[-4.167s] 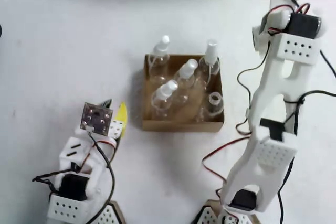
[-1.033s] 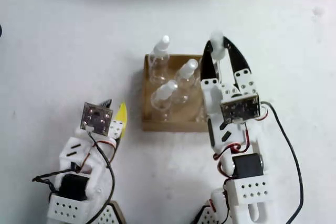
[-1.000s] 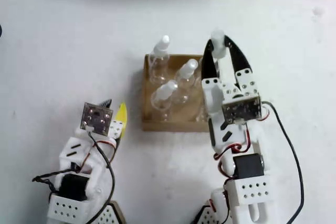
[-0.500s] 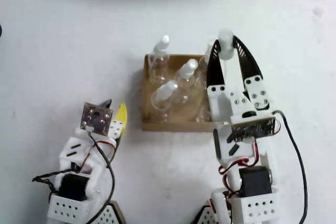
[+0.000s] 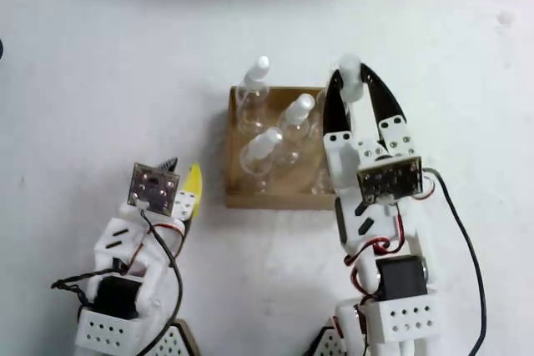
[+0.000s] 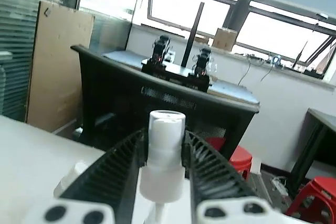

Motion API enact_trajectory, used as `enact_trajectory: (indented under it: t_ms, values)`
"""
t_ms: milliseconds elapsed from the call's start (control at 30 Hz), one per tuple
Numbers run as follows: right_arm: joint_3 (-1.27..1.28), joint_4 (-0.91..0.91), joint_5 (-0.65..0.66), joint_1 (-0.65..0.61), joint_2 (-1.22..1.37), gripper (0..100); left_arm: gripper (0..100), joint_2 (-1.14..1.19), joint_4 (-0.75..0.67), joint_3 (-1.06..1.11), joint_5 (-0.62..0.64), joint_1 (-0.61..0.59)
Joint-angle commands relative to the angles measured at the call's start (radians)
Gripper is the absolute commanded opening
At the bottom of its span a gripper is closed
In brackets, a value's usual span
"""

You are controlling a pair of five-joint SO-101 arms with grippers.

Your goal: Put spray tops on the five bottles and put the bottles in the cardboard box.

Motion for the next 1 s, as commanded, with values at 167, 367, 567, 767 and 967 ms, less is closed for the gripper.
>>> enact_trajectory:
  t_ms: [167, 367, 567, 767, 967]
  values:
    - [0.172, -0.151, 0.003, 0.001, -0.091, 1.5, 10, -0.007, -0.002, 0.000, -0.012, 0.013]
    - [0.311, -0.191, 0.002, 0.001, -0.196, 1.5, 10, -0.007, 0.000, 0.000, -0.012, 0.013]
    - [0.422, -0.185, 0.000, 0.001, -0.340, 1.5, 10, -0.007, 0.000, 0.000, -0.012, 0.013]
    - [0.540, -0.180, 0.000, 0.001, -0.456, 1.5, 10, -0.007, 0.000, 0.000, -0.012, 0.013]
    - [0.531, -0.128, -0.114, 0.002, -0.450, 1.5, 10, -0.007, 0.000, 0.000, -0.012, 0.013]
